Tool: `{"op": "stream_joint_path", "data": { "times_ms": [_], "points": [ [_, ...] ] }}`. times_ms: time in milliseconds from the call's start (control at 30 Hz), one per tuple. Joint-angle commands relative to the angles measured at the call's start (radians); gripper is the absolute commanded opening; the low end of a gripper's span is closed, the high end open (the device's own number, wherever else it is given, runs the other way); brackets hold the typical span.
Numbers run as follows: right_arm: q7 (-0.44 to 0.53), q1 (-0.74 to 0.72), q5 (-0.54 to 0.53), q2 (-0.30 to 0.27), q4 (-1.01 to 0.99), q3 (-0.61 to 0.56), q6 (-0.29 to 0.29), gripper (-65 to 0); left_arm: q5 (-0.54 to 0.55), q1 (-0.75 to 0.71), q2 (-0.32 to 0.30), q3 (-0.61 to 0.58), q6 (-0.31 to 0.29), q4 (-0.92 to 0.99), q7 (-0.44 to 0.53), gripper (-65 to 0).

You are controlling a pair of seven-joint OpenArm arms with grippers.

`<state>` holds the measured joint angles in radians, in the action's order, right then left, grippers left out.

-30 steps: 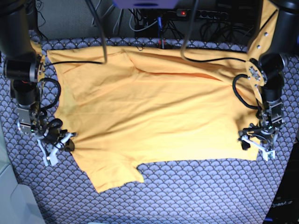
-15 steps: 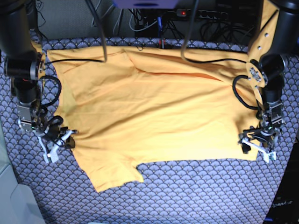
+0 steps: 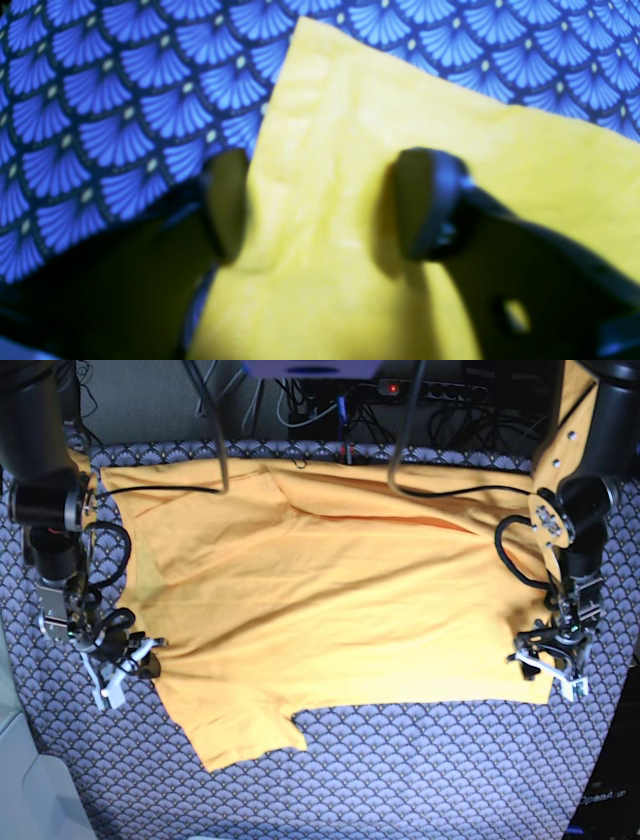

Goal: Fold the T-shirt properly
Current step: 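Lift the held hem corners with both grippers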

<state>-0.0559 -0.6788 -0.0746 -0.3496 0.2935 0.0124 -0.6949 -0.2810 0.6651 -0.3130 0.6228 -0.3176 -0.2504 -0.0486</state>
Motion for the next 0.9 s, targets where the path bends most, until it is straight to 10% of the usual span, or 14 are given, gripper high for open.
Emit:
{"op": "stream_joint_path", "data": {
  "times_ms": [0,167,333,867],
  "points": [
    [0.018,-0.034,-0.009,-0.016,0.014,0.002,-0.003,-64.9,0.004,0.028,-0.007,0.001,-0.008,-0.007,-0.006,-34.1],
    [0.017,-0.034,-0.009,-0.018,0.014,0.002,-0.003,-64.9,0.004,0.028,-0.007,0.001,-0.008,-0.007,-0.009,-65.0],
    [0.017,-0.032,-0.009,-0.018,0.014,0.002,-0.003,-64.9,0.004,0.028,-0.007,0.001,0.091,-0.017,-0.058,-65.0],
    [0.018,-0.022,-0.017,-0.064,0.016,0.011,-0.003,-65.0,-0.002,-0.127,0.114,-0.004,-0.007,-0.597,-0.394,-65.0]
  ]
}}
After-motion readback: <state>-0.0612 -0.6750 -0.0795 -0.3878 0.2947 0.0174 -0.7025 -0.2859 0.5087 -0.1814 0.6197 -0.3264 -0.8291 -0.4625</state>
